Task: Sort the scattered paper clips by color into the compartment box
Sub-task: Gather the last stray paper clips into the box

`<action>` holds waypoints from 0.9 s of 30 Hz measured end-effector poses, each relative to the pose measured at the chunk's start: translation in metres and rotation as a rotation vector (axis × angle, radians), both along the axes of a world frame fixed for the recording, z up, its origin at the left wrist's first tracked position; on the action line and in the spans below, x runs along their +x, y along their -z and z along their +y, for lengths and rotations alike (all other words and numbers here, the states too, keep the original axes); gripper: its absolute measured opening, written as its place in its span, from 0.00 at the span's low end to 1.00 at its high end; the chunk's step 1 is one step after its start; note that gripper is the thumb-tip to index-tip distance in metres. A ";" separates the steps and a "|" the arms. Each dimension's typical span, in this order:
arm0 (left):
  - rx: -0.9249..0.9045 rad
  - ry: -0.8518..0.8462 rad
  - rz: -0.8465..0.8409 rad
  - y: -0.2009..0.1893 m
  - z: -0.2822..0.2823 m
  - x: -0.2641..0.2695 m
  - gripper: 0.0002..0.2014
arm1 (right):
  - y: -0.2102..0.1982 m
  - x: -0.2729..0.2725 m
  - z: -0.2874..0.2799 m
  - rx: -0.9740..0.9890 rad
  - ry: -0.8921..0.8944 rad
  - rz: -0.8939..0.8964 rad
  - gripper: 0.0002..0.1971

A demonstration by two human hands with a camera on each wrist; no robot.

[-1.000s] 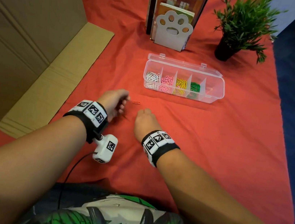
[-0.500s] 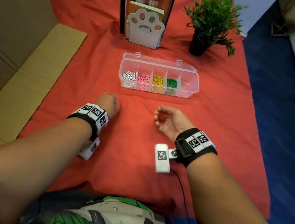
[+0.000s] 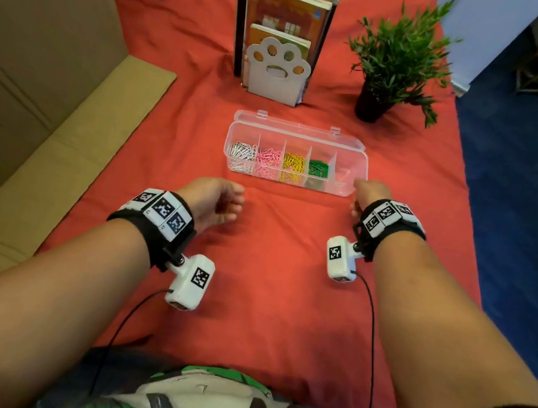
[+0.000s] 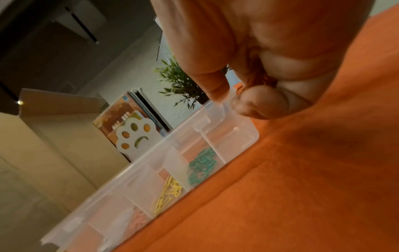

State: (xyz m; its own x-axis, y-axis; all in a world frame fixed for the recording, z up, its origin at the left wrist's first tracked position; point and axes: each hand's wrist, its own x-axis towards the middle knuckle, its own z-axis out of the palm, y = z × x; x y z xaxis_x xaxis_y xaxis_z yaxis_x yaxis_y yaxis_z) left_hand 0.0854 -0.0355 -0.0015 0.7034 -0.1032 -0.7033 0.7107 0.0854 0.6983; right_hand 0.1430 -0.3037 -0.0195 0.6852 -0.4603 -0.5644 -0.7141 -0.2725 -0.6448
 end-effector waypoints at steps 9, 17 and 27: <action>-0.121 0.061 -0.050 -0.026 -0.029 0.001 0.13 | -0.005 -0.027 0.024 -0.066 -0.092 0.119 0.15; -0.164 0.168 0.009 -0.035 -0.088 -0.008 0.08 | 0.001 -0.087 0.036 0.032 -0.129 0.118 0.16; -0.122 0.169 -0.028 -0.042 -0.123 -0.010 0.09 | -0.015 -0.105 -0.002 0.356 0.134 -0.121 0.15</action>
